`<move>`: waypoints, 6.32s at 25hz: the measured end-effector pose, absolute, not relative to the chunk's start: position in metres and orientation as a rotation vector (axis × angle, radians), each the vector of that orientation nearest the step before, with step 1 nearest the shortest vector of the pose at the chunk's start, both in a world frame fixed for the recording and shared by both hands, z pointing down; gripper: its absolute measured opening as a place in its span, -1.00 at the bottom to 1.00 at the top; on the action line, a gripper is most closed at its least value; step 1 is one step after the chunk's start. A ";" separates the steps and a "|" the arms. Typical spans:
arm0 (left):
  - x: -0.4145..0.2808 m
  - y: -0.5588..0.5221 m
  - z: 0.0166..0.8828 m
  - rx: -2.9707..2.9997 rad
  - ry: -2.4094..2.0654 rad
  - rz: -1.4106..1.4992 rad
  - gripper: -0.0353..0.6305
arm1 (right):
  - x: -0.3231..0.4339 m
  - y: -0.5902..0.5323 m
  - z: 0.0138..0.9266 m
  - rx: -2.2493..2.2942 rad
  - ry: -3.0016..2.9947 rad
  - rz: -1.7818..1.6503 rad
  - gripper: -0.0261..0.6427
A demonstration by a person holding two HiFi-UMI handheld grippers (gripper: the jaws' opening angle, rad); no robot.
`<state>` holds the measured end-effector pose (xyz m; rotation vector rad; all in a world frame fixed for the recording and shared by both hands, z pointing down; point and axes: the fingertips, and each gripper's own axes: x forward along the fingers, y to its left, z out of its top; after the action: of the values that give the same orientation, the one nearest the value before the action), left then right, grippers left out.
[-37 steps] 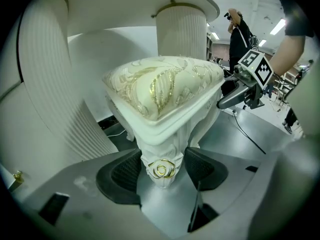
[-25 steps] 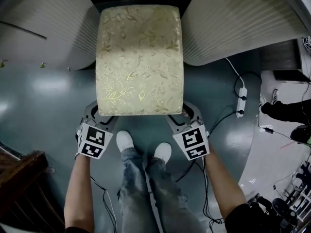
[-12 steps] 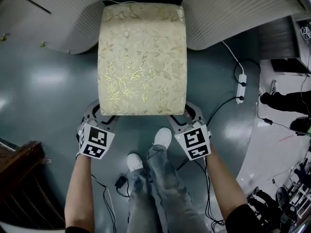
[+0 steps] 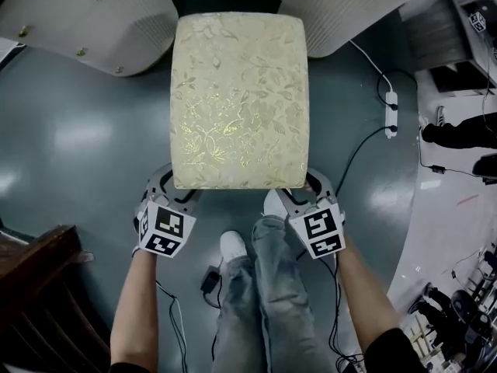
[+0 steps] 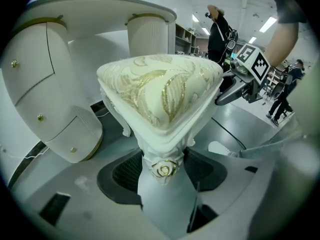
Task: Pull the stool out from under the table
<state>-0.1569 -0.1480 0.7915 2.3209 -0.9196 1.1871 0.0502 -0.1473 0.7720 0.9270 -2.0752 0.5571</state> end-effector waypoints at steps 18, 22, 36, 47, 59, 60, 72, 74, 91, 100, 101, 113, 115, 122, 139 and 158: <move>-0.160 -0.154 0.799 2.330 -0.884 1.226 -0.10 | 0.048 -0.151 0.780 0.953 -2.059 0.557 -0.03; -0.158 -0.149 0.805 2.342 -0.907 1.202 -0.10 | 0.050 -0.148 0.782 0.957 -2.069 0.520 -0.02; -0.155 -0.147 0.804 2.355 -0.881 1.208 -0.10 | 0.051 -0.147 0.781 0.949 -2.083 0.506 -0.01; -0.168 -0.143 0.795 2.294 -0.930 1.196 -0.10 | 0.050 -0.143 0.771 1.005 -2.078 0.559 0.01; -0.188 -0.117 0.761 2.226 -0.986 1.194 -0.10 | 0.080 -0.116 0.733 1.135 -2.033 0.644 -0.03; -0.187 -0.115 0.755 2.221 -0.998 1.183 -0.10 | 0.081 -0.114 0.728 1.147 -2.030 0.644 -0.08; -0.172 -0.107 0.675 2.211 -1.142 1.043 -0.50 | 0.088 -0.121 0.651 1.279 -2.058 0.619 -0.36; -0.168 -0.107 0.662 2.219 -1.157 1.029 -0.59 | 0.086 -0.122 0.638 1.286 -2.069 0.613 -0.42; -0.150 -0.137 0.537 2.256 -1.309 0.854 -0.86 | 0.078 -0.152 0.510 1.437 -2.183 0.551 -0.74; -0.134 -0.139 0.452 2.314 -1.409 0.724 -0.86 | 0.072 -0.156 0.431 1.493 -2.269 0.561 -0.74; -0.132 -0.139 0.443 2.319 -1.419 0.707 -0.86 | 0.072 -0.155 0.423 1.503 -2.278 0.563 -0.74; -0.119 -0.129 0.358 2.371 -1.500 0.600 -0.86 | 0.084 -0.144 0.329 1.656 -2.339 0.553 -0.74; -0.118 -0.122 0.345 2.366 -1.527 0.572 -0.86 | 0.088 -0.138 0.316 1.670 -2.352 0.545 -0.74; -0.119 -0.111 0.307 2.370 -1.599 0.489 -0.86 | 0.086 -0.122 0.276 1.678 -2.391 0.472 -0.74; -0.103 -0.102 0.206 2.495 -1.659 0.360 -0.86 | 0.086 -0.106 0.190 1.669 -2.481 0.298 -0.74; -0.093 -0.093 0.159 2.581 -1.713 0.380 -0.86 | 0.099 -0.094 0.146 1.667 -2.514 0.170 -0.74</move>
<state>-0.0927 -0.0929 0.1595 2.5811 -1.7126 0.3800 0.0985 -0.0943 0.1460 1.6675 -2.5140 0.1703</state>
